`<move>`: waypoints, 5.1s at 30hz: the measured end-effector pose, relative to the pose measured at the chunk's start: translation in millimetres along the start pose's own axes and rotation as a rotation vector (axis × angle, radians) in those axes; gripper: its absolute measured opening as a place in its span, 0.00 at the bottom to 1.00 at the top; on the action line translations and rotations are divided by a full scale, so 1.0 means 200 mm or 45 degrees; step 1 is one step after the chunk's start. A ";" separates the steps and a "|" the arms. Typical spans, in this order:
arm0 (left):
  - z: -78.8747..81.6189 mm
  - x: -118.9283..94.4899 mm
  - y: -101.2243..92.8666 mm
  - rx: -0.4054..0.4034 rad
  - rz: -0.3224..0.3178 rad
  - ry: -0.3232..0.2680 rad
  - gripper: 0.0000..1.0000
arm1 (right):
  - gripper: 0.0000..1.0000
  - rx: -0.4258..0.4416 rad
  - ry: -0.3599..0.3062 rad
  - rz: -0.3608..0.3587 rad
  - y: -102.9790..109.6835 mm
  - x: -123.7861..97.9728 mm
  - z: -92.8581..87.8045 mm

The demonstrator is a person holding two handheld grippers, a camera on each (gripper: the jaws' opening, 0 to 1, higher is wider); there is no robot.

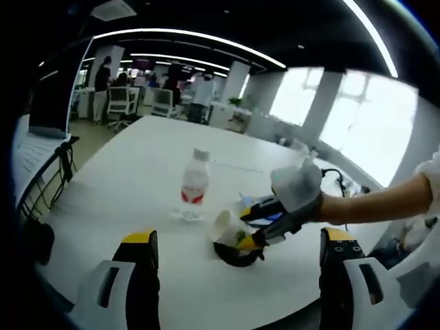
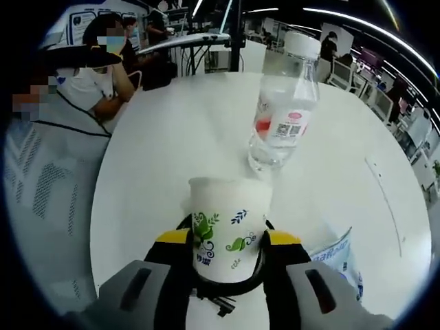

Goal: Arrange the tabletop items into an orderly group along one side of the table until the central work area is clear of visible clutter.

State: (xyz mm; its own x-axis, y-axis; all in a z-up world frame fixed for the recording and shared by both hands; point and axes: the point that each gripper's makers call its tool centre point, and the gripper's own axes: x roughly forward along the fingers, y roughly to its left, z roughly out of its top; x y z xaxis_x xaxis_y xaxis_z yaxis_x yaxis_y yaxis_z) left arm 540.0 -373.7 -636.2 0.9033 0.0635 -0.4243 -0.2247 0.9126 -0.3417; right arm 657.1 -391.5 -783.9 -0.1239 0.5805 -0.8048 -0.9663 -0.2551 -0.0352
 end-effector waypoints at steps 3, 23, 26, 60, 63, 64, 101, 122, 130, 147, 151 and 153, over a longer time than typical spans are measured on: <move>0.00 0.00 0.00 -0.008 0.005 -0.005 0.94 | 0.36 0.006 -0.011 0.002 0.00 0.00 0.01; -0.01 0.00 0.01 -0.052 0.011 -0.004 0.93 | 0.35 0.096 -0.192 -0.070 -0.08 -0.15 0.02; -0.02 0.00 0.01 -0.055 0.008 0.006 0.93 | 0.35 0.114 -0.237 -0.108 -0.13 -0.17 0.03; -0.05 -0.01 0.07 -0.139 0.047 0.011 0.92 | 0.35 0.435 -0.718 -0.339 -0.53 -0.02 0.23; -0.06 -0.01 0.08 -0.146 0.052 0.009 0.92 | 0.35 0.428 -0.710 -0.339 -0.53 0.01 0.23; -0.05 -0.01 0.08 -0.148 0.052 0.009 0.92 | 0.35 0.428 -0.700 -0.343 -0.53 0.02 0.23; 0.00 0.02 0.02 -0.142 -0.017 -0.060 0.90 | 0.35 0.341 -0.634 -0.326 -0.46 0.06 0.11; 0.02 -0.01 0.03 -0.191 -0.020 -0.097 0.89 | 0.37 0.388 -0.591 -0.312 -0.45 0.08 0.09; 0.03 -0.01 0.03 -0.202 -0.022 -0.103 0.89 | 0.54 0.369 -0.600 -0.329 -0.45 0.04 0.12; 0.03 -0.01 0.02 -0.142 -0.019 -0.098 0.90 | 0.62 0.366 -0.628 -0.369 -0.38 -0.17 0.05; 0.04 -0.01 0.02 -0.134 -0.016 -0.103 0.90 | 0.61 0.367 -0.641 -0.372 -0.37 -0.23 0.06; 0.04 -0.01 0.02 -0.129 -0.011 -0.106 0.90 | 0.61 0.380 -0.644 -0.365 -0.37 -0.22 0.05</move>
State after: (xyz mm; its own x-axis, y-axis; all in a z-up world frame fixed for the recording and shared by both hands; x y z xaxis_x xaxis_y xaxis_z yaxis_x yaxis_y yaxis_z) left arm 539.7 -366.4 -630.2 0.9315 0.0931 -0.3515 -0.2490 0.8678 -0.4300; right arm 731.2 -390.4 -739.4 0.1272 0.9045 -0.4070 -0.9890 0.1470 0.0176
